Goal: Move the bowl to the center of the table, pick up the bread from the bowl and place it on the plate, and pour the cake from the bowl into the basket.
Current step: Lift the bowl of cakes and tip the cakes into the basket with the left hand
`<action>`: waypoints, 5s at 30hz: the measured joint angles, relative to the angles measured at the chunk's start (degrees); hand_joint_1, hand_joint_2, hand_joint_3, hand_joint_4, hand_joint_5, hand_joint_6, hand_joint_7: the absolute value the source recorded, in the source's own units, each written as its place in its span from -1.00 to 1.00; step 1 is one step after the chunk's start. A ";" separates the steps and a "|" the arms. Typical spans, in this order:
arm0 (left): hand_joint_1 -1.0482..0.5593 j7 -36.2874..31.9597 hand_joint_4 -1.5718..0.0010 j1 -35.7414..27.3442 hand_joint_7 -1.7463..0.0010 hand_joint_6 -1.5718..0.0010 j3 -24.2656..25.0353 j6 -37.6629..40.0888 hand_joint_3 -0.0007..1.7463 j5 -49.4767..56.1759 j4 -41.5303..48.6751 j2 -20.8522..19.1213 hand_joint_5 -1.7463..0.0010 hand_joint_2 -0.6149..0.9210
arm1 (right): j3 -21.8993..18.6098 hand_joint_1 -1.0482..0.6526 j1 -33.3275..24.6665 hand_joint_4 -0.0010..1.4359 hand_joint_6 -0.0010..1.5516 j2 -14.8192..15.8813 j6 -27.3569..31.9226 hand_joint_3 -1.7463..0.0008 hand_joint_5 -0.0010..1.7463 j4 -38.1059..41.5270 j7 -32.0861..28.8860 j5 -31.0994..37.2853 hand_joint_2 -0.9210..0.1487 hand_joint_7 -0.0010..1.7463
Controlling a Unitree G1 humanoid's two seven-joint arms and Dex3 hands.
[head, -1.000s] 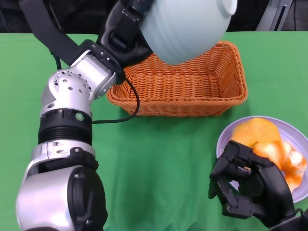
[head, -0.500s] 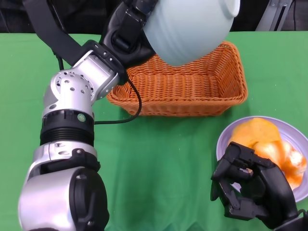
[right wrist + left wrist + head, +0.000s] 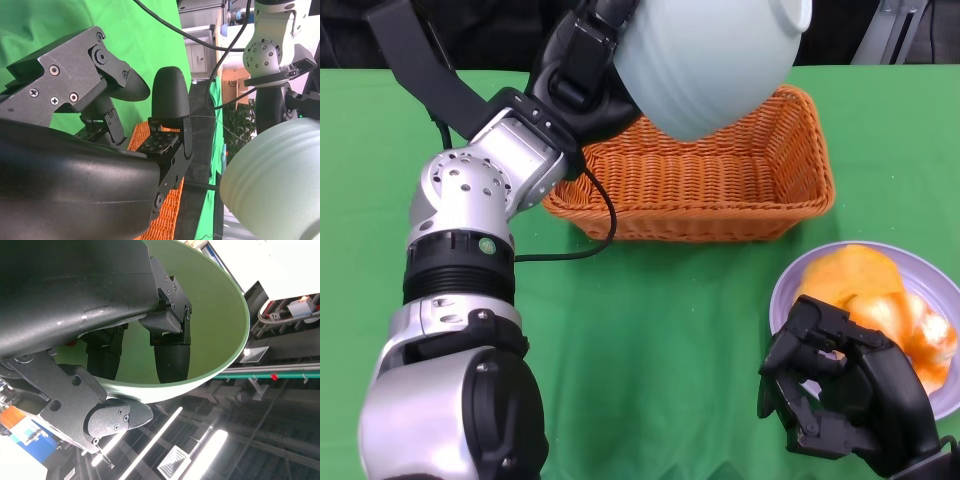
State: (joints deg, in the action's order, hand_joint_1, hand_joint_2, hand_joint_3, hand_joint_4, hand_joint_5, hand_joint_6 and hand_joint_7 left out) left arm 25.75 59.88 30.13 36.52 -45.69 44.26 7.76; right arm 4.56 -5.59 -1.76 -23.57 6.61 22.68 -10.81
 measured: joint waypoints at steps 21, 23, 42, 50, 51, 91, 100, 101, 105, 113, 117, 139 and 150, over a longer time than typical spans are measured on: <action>0.05 -2.75 0.06 -1.30 -0.72 0.01 0.27 0.19 -0.17 -0.16 0.06 0.16 -0.91 0.78 | 0.60 0.11 -0.45 0.01 -0.16 0.03 0.00 -0.32 0.98 0.32 -0.28 0.39 -0.29 0.70; 0.06 -2.32 0.07 -1.58 -0.73 0.02 0.22 0.00 -0.17 -0.14 0.95 -0.04 -0.92 0.79 | 0.56 0.13 0.08 0.02 -0.15 0.03 -0.74 -0.33 0.97 1.92 0.06 0.39 -0.28 0.70; 0.07 2.18 0.20 -1.66 -0.82 0.12 -0.10 -3.12 -0.12 0.13 7.99 -2.15 -1.00 0.77 | 0.10 0.17 2.88 0.00 -0.14 -0.35 -4.53 -0.34 0.97 8.51 0.52 0.04 -0.31 0.71; 0.08 2.17 0.20 -2.10 -0.80 0.11 -0.98 -2.78 -0.12 0.12 5.86 -2.06 -1.00 0.78 | 0.61 0.15 2.02 0.01 -0.15 -0.52 -5.33 -0.35 0.97 7.80 0.61 0.03 -0.31 0.71; 0.07 2.16 0.19 -2.20 -0.80 0.11 -1.06 -2.42 -0.13 0.12 5.02 -2.00 -1.00 0.78 | 0.74 0.15 1.66 0.01 -0.15 -0.51 -5.29 -0.35 0.97 7.32 0.60 0.04 -0.31 0.71; 0.11 -3.30 0.05 -6.11 -0.70 0.01 -8.29 -7.34 0.25 6.22 -8.04 0.35 -0.91 0.62 | 1.20 0.11 -0.92 0.05 -0.12 -0.04 -2.28 -0.37 0.95 1.50 0.08 0.68 -0.23 0.69; 0.15 4.50 -0.03 -9.45 -0.53 -0.10 -20.38 -30.84 0.33 22.58 -9.24 -1.31 -0.84 0.48 | 1.18 0.13 -0.79 0.05 -0.13 -0.04 -2.29 -0.36 0.95 1.92 -0.01 0.84 -0.26 0.70; 0.14 4.70 -0.05 -9.46 -0.51 -0.12 -20.91 -32.03 0.32 23.18 -9.23 -1.41 -0.81 0.48 | 1.18 0.13 -0.79 0.05 -0.14 -0.04 -2.29 -0.36 0.95 1.94 0.01 0.83 -0.26 0.70; 0.15 5.35 -0.07 -9.73 -0.50 -0.13 -21.93 -35.04 0.31 24.82 -8.89 -1.55 -0.79 0.49 | 1.14 0.13 -0.71 0.05 -0.13 -0.05 -2.52 -0.37 0.95 2.48 0.04 0.79 -0.25 0.70; 0.16 5.40 0.00 -9.92 -0.60 -0.06 -20.60 -33.72 0.33 23.30 -8.52 -1.52 -0.91 0.51 | 1.08 0.13 -0.43 0.04 -0.14 -0.04 -2.94 -0.37 0.95 3.37 0.54 0.55 -0.26 0.70; 0.17 5.41 0.02 -9.92 -0.65 -0.05 -19.51 -30.60 0.36 20.94 -8.24 -1.33 -0.94 0.52 | 1.07 0.13 -0.37 0.04 -0.14 -0.04 -3.11 -0.36 0.95 3.62 0.89 0.54 -0.27 0.69; -0.04 -8.07 0.13 -3.83 -0.97 0.24 -0.50 2.14 -0.42 -4.48 -2.59 -1.14 -1.00 1.00 | 0.94 0.13 0.03 0.06 -0.13 -0.07 -3.29 -0.36 0.93 3.83 0.63 0.72 -0.26 0.68; -0.02 -10.25 0.12 -3.82 -0.98 0.19 1.29 2.30 -0.39 -4.94 -1.69 -1.09 -1.00 1.00 | 0.95 0.15 -0.01 0.05 -0.12 -0.07 -3.38 -0.36 0.94 3.83 0.51 0.66 -0.27 0.68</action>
State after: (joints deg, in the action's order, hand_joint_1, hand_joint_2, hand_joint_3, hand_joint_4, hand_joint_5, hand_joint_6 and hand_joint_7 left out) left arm 15.49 56.06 31.43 38.82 -50.63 42.58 6.67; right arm 5.51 -5.60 -1.83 -26.96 10.45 23.19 -10.15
